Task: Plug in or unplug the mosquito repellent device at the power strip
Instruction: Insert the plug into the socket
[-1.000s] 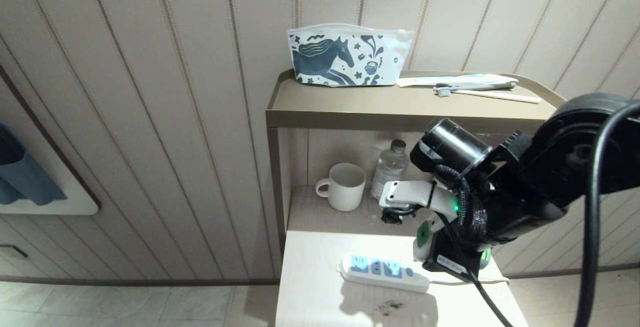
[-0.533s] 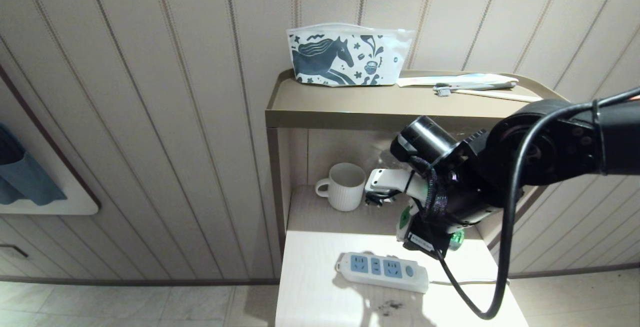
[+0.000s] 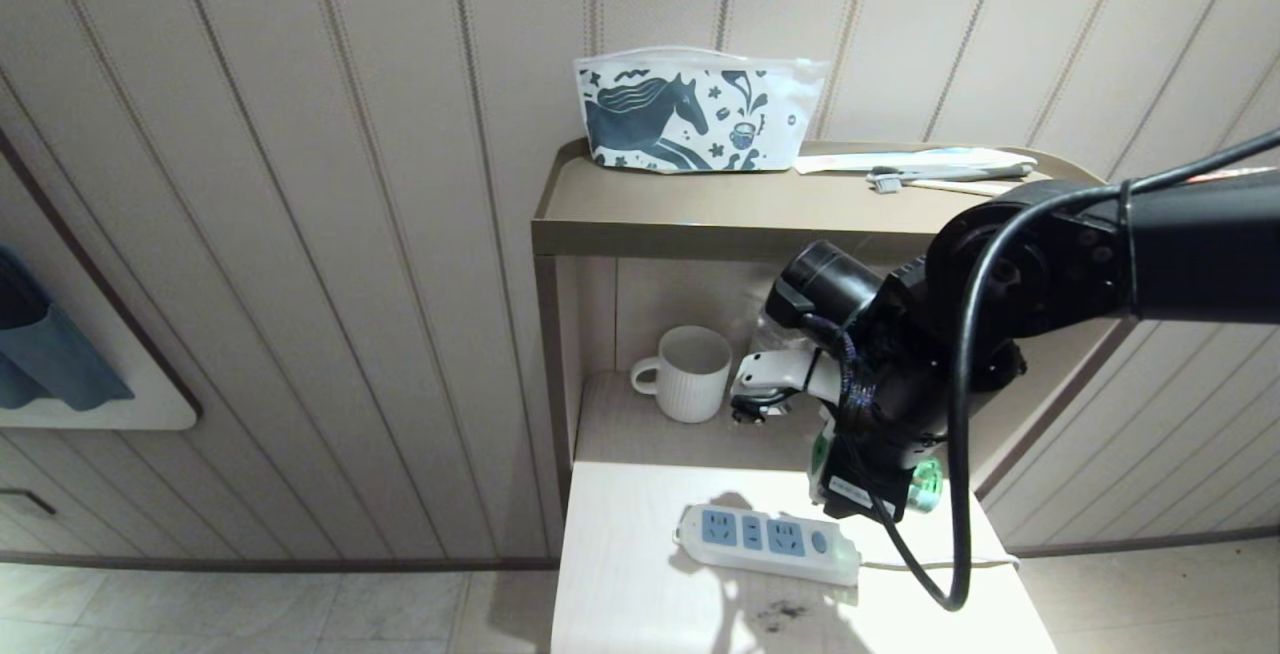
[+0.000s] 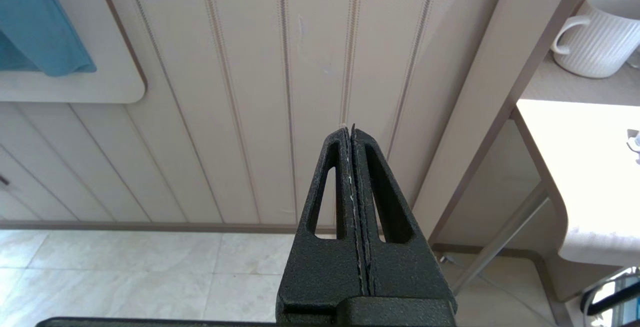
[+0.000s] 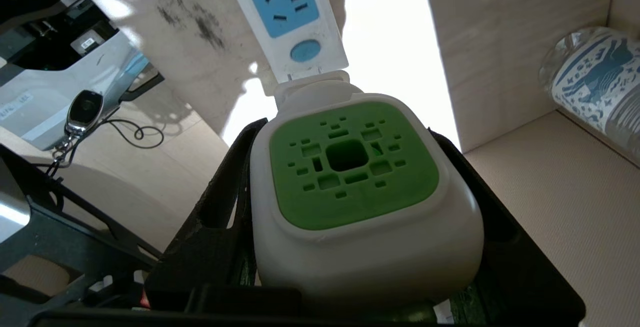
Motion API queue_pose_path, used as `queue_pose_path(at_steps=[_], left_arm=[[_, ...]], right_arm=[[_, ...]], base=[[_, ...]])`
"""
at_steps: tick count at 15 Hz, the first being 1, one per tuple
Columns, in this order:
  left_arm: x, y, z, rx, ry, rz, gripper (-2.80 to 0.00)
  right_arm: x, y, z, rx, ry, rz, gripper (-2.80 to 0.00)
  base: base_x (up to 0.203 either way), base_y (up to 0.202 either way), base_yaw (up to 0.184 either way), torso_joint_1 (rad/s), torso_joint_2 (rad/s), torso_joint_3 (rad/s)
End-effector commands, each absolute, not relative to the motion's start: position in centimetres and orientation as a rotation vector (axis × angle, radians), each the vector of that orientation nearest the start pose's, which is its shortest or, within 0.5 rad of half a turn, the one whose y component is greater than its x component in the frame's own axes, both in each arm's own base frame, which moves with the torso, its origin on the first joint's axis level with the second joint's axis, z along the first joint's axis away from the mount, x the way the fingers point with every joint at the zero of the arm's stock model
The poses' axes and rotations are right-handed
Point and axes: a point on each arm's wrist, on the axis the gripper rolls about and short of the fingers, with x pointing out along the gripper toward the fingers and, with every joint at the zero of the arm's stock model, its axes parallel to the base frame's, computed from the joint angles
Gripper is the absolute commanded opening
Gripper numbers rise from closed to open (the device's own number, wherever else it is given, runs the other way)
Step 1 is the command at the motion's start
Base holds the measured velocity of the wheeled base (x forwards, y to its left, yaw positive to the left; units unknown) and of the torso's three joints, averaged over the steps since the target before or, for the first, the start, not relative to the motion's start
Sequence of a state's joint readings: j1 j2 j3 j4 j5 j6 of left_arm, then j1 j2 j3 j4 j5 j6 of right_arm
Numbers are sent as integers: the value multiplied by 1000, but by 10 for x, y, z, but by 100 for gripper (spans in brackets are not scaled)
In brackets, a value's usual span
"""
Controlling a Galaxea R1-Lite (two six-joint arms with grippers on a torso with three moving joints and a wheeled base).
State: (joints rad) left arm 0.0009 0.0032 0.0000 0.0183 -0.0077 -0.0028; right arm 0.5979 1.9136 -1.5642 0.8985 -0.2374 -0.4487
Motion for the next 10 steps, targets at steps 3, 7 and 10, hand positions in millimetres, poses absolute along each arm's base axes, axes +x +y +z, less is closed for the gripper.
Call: queue_pose_path(at_steps=[3, 7, 10], left_arm=[[-23, 0, 74, -3, 21, -7, -280], [-23, 0, 74, -3, 21, -6, -280], [-23, 0, 74, -3, 21, -6, -280]], right_arm=[[278, 183, 191, -924, 1085, 589, -280], [279, 188, 193, -936, 1078, 604, -280], [278, 187, 190, -944, 1100, 606, -280]], base=[[0, 0, 0, 0, 0, 0], [0, 0, 0, 0, 0, 0], [0, 0, 0, 0, 0, 0]])
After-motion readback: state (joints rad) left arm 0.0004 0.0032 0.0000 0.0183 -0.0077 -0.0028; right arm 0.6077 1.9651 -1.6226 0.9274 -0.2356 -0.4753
